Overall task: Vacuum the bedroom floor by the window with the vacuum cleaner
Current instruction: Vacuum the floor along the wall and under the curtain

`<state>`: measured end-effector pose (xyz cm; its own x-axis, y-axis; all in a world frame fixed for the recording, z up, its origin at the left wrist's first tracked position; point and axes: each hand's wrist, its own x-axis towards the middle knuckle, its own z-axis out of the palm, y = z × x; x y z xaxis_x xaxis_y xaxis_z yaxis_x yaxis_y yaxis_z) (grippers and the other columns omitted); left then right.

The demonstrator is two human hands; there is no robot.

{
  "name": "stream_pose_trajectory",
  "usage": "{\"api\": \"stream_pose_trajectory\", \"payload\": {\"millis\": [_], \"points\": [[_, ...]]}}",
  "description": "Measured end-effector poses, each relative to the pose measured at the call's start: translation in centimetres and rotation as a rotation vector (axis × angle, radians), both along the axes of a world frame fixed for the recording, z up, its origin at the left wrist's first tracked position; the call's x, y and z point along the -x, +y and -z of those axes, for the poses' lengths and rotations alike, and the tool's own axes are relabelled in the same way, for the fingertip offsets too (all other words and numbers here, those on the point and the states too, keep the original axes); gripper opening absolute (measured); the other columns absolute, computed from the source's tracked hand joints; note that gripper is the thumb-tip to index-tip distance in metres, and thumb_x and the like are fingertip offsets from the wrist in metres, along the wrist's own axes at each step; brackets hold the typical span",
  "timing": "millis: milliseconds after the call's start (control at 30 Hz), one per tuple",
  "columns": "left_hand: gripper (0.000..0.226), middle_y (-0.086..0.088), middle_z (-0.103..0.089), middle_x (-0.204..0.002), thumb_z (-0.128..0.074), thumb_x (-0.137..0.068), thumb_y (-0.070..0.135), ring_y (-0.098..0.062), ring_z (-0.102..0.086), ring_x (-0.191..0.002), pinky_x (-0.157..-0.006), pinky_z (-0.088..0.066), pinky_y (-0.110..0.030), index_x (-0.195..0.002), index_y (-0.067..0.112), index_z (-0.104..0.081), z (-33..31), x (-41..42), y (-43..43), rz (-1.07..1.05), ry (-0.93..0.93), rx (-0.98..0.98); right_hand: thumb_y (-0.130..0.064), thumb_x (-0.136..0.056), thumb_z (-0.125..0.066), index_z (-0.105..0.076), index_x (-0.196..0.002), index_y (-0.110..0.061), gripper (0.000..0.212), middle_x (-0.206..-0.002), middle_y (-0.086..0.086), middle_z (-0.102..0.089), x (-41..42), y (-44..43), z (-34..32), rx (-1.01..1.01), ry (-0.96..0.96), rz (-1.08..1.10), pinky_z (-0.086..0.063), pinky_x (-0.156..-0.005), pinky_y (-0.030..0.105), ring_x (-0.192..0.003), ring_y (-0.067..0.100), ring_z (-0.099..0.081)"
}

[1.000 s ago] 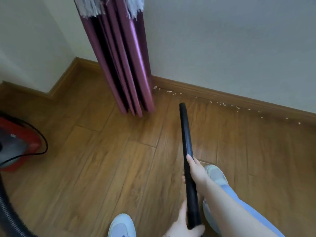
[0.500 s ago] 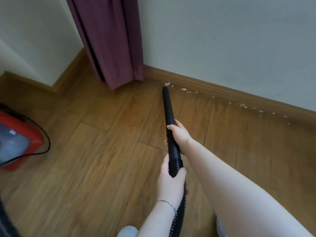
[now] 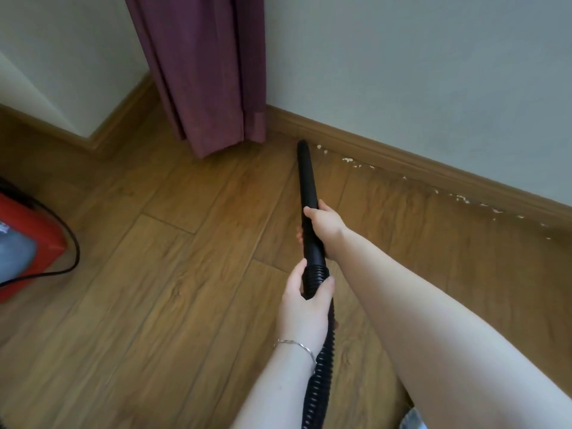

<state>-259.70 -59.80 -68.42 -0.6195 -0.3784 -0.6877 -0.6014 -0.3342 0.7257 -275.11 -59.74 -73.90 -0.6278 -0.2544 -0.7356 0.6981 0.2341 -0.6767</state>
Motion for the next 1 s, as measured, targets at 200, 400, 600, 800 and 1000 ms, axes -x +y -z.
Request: {"api": "stream_pose_trajectory", "payload": {"millis": [200,400,600,800,1000], "points": [[0.051,0.001,-0.065,-0.118,-0.060,-0.086,0.039,-0.030,-0.064,-0.104,-0.088,-0.053,-0.042,-0.133,0.047,-0.041,-0.5,0.3,0.9,0.074,0.005,-0.001,-0.018,-0.098,-0.044,-0.014,-0.151,-0.031,0.062,-0.083,0.013,-0.055,0.4,2.0,-0.3,-0.054,0.002,0.076,-0.050,-0.053,0.032,-0.056,0.020,-0.052],[0.053,-0.003,-0.064,-0.120,-0.058,-0.088,0.036,-0.030,-0.065,-0.100,-0.087,-0.053,-0.040,-0.137,0.043,-0.038,-1.5,0.8,3.2,0.145,0.016,0.004,-0.018,-0.099,-0.042,-0.018,-0.150,-0.030,0.058,-0.081,0.013,-0.056,0.8,4.7,-1.1,-0.094,0.007,0.091,-0.049,-0.052,0.032,-0.056,0.021,-0.053],[0.047,-0.003,-0.064,-0.118,-0.055,-0.090,0.039,-0.029,-0.066,-0.096,-0.068,-0.053,-0.031,-0.134,0.042,-0.040,-1.9,1.5,2.4,0.109,0.015,0.032,-0.017,-0.099,-0.042,-0.026,-0.148,-0.028,0.053,-0.091,0.013,-0.053,1.6,3.1,-2.1,-0.113,0.024,0.030,-0.050,-0.053,0.033,-0.059,0.022,-0.053],[0.044,-0.005,-0.062,-0.116,-0.056,-0.090,0.037,-0.023,-0.063,-0.066,-0.043,-0.044,-0.020,-0.131,0.042,-0.044,-1.8,1.7,0.2,0.020,0.023,-0.010,-0.017,-0.099,-0.043,-0.028,-0.147,-0.029,0.052,-0.106,0.014,-0.053,2.1,0.2,-1.6,-0.099,0.016,-0.048,-0.050,-0.048,0.029,-0.063,0.022,-0.055],[0.041,-0.006,-0.065,-0.108,-0.055,-0.091,0.036,-0.025,-0.064,-0.069,-0.047,-0.047,-0.022,-0.130,0.042,-0.045,-1.6,1.6,0.6,0.059,0.016,0.007,-0.019,-0.099,-0.040,-0.030,-0.146,-0.028,0.049,-0.100,0.013,-0.053,2.1,0.2,-0.9,-0.119,0.032,-0.078,-0.048,-0.042,0.024,-0.064,0.022,-0.054]]}}
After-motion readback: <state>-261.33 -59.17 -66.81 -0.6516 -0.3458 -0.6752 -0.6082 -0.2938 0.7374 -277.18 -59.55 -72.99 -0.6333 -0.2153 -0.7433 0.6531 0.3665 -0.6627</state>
